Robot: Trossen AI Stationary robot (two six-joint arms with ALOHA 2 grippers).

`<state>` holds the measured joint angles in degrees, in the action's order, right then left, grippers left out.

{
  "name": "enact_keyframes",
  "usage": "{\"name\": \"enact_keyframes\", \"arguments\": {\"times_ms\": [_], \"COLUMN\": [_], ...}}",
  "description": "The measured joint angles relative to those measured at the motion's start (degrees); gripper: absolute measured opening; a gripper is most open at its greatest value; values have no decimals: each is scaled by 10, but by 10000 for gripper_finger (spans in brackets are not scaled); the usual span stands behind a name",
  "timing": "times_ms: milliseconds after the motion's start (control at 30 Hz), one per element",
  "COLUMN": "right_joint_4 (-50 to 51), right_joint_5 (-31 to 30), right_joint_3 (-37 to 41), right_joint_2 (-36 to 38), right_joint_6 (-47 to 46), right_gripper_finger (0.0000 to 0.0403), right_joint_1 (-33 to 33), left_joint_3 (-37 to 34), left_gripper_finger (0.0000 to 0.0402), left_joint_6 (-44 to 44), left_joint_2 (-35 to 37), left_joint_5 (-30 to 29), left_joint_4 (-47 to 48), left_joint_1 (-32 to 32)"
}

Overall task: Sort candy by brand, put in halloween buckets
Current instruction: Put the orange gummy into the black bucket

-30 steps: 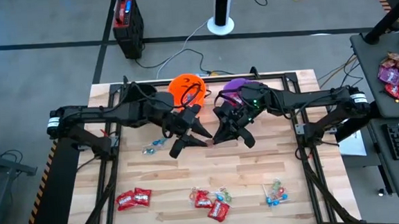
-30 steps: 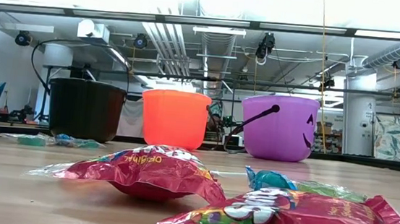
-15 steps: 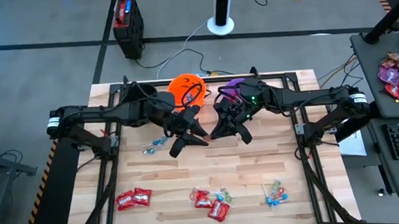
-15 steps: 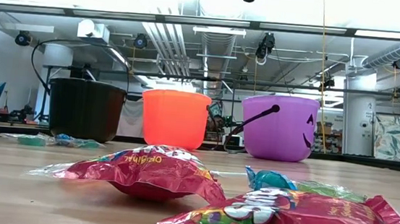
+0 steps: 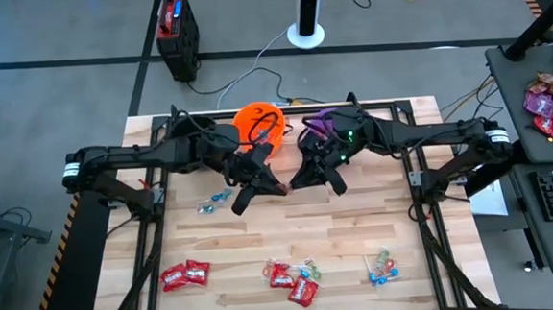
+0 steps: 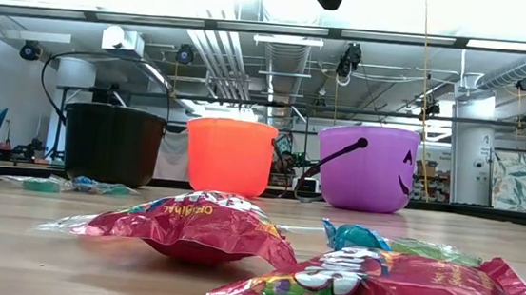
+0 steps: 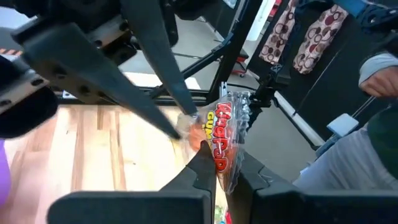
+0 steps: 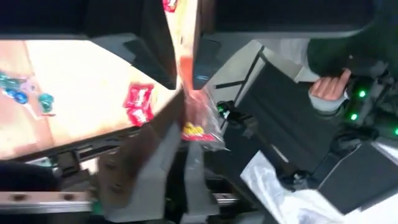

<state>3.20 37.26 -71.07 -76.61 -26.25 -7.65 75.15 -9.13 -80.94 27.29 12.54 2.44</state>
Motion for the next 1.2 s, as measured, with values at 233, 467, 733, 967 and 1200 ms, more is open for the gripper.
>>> {"name": "enact_keyframes", "arguments": {"times_ms": [233,467,733,967,1200], "right_joint_4": [15,125,135,139,146], "right_joint_5": [-6,-95,-104,-103,-103], "right_joint_3": [-3,-23,-20,-20,-20], "right_joint_2": [-1,2,0,-2,-2], "right_joint_6": [-23,-22,-9,-7,-7], "right_gripper_finger": [132,176,185,185,185], "right_joint_1": [-34,-83,-89,-87,-87], "left_joint_3": [1,60,190,187,180], "left_gripper_finger": [0,0,0,0,14], "left_joint_6": [-11,-59,-7,59,96], "left_joint_2": [33,87,65,8,-37], "left_joint_5": [-41,-259,-380,-217,-223], "left_joint_4": [78,380,672,758,771], "left_joint_1": [20,104,359,524,533]}}
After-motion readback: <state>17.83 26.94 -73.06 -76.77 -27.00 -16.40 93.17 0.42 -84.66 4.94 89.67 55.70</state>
